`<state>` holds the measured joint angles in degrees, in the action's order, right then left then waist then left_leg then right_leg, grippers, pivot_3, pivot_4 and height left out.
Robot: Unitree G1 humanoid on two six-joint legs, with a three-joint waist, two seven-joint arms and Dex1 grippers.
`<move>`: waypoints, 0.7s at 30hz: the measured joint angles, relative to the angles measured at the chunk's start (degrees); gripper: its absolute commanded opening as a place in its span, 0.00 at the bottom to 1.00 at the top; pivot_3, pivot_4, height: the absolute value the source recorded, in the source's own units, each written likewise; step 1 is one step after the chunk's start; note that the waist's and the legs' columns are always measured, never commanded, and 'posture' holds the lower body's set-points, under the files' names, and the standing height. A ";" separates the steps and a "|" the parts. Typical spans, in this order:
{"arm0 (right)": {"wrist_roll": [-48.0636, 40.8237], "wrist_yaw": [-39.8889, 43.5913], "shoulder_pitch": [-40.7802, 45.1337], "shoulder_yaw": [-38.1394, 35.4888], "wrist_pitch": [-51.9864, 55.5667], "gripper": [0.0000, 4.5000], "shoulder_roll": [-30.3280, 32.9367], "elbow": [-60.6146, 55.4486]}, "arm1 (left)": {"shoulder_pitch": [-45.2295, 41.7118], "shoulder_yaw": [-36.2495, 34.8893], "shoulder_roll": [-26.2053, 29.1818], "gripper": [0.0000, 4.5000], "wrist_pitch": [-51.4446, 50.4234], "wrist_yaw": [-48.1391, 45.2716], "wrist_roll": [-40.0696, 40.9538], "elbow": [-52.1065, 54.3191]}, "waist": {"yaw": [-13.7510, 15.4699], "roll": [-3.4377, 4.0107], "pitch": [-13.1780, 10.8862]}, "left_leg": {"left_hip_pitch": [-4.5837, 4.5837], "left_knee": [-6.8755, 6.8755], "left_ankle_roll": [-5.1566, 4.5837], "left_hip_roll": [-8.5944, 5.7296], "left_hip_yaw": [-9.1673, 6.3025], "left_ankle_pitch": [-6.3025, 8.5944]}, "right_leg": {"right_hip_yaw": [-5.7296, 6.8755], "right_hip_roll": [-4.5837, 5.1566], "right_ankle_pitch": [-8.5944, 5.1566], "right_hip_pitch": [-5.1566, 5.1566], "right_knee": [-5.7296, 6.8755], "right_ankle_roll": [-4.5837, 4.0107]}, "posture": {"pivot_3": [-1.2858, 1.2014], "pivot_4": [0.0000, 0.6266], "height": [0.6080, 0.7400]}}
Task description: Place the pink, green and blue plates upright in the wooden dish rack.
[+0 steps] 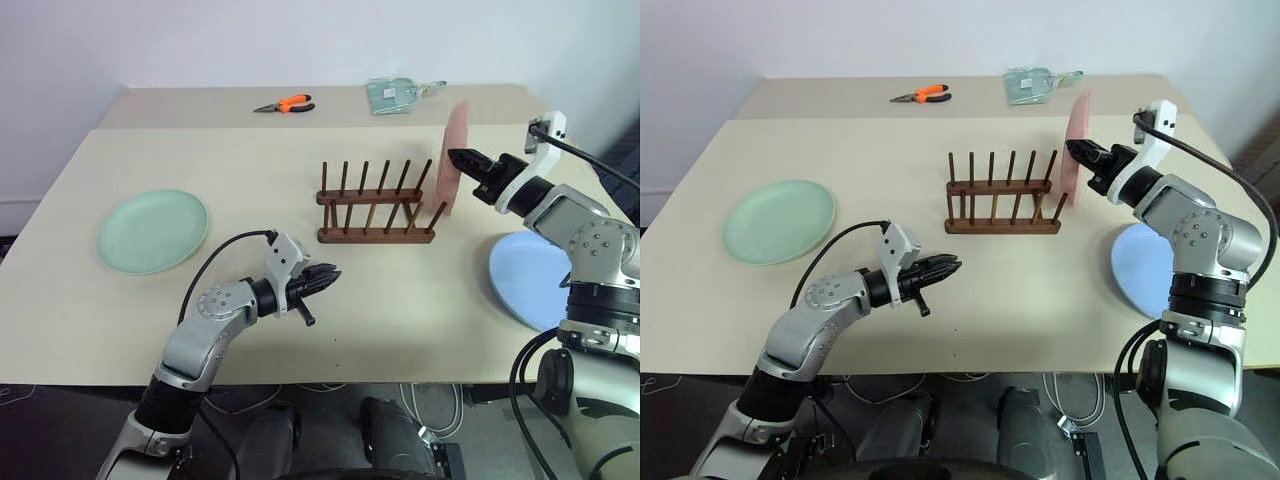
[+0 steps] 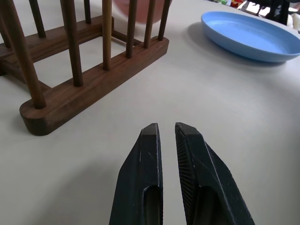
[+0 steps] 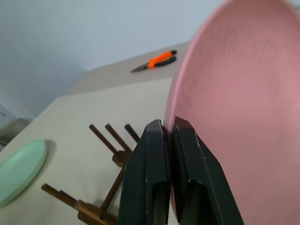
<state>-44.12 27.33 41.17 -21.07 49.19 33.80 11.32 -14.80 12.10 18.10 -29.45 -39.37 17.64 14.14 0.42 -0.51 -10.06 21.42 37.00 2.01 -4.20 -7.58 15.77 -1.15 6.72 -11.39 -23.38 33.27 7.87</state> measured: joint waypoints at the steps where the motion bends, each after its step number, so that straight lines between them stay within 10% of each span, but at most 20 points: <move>1: 0.01 0.02 0.27 -0.14 -0.01 0.01 0.33 -0.25 | 0.00 0.00 -0.11 0.11 0.00 0.01 0.00 0.00 | -0.05 0.00 0.00 | 0.00 0.00 0.00 0.00 0.00 0.00 | 0.00 0.00 0.00 0.00 0.00 0.00 | 0.52 0.24 1.00; 14: -24.43 5.72 0.39 -7.14 7.08 0.01 1.57 -20.34 | 0.00 -2.64 1.71 0.11 0.08 -1.17 1.84 -0.01 | -0.16 0.05 -0.03 | -0.01 -0.02 -0.01 0.06 -0.02 0.00 | 0.01 -0.02 -0.05 0.01 -0.01 -0.06 | 0.52 0.24 1.00; 21: -23.49 4.60 -1.89 -4.27 6.65 0.01 1.24 -17.87 | 0.00 -2.73 1.68 0.11 0.15 -1.45 2.20 -0.02 | 0.24 0.05 -0.03 | 0.06 -0.02 -0.01 0.02 -0.01 0.00 | 0.00 0.00 -0.05 -0.03 -0.06 -0.07 | 0.52 0.24 1.00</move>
<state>-67.62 31.93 39.29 -25.34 55.84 35.04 -6.55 -14.80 9.37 19.78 -29.30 -40.82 19.85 14.12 0.66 -0.46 -10.09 21.48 36.99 2.00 -4.18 -7.59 15.78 -1.15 6.72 -11.44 -23.41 33.21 7.80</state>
